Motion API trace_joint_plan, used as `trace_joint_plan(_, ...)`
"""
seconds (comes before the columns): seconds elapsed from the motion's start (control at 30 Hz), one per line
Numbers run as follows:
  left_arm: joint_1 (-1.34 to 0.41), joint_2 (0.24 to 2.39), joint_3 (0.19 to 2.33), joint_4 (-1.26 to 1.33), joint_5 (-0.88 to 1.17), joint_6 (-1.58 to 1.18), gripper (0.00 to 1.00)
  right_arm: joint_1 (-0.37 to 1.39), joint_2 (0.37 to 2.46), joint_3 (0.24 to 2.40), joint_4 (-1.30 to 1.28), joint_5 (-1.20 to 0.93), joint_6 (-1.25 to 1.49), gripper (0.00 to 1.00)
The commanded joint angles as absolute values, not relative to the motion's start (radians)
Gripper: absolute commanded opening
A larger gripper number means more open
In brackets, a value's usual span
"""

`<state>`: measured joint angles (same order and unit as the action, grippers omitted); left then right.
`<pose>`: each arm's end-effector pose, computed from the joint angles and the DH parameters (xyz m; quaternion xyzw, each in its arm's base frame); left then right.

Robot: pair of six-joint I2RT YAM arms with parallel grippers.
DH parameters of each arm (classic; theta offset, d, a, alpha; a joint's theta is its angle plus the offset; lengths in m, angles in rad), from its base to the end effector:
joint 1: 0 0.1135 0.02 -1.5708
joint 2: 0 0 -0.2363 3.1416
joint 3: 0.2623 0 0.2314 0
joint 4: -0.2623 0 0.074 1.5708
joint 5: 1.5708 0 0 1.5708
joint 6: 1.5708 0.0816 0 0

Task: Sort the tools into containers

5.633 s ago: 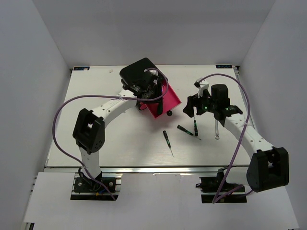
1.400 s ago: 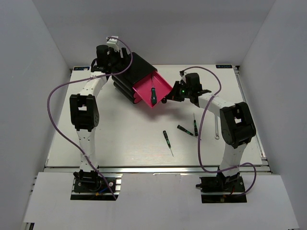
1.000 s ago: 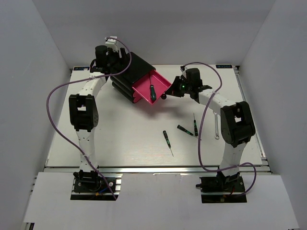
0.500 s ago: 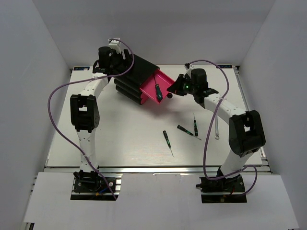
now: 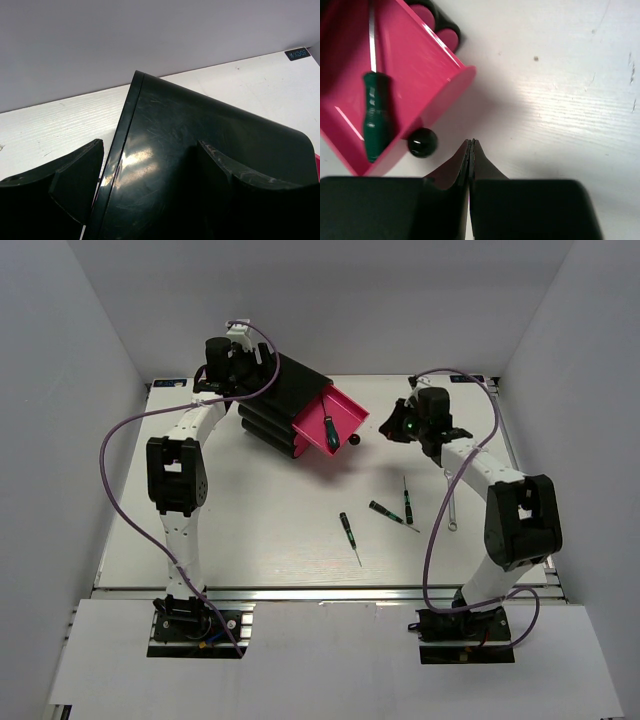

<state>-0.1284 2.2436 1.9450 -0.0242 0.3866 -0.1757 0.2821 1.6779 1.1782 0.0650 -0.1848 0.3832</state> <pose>0.5320 -0.0997 0.2425 0.0934 0.7989 -0.2410 0.5432 0.3897 0.1285 0.2291 -0.0072 0.8408 0.2484 0.4809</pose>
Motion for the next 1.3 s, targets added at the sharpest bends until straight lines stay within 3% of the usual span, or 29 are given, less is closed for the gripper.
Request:
trace_joint_plan(0.0,-0.161,2.255,1.894,-0.207,0.433,-0.172,0.83,0.299,1.735,1.196,0.002,-0.181,0.331,0.0)
trace_joint_plan(0.3,-0.161,2.255,1.893,-0.207,0.442,-0.181,0.83,0.342,1.936,1.325,-0.04,-0.25,0.409,0.0)
trace_joint_plan(0.57,-0.167,2.247,1.878,-0.213,0.443,-0.178,0.83,0.345,1.951,1.336,0.173,-0.402,0.701,0.0)
trace_joint_plan(0.77,-0.172,2.243,1.867,-0.209,0.449,-0.179,0.83,0.348,1.999,1.416,0.178,-0.426,0.796,0.0)
trace_joint_plan(1.27,-0.202,2.252,1.87,-0.206,0.463,-0.178,0.83,0.417,2.111,1.634,0.114,-0.397,0.756,0.0)
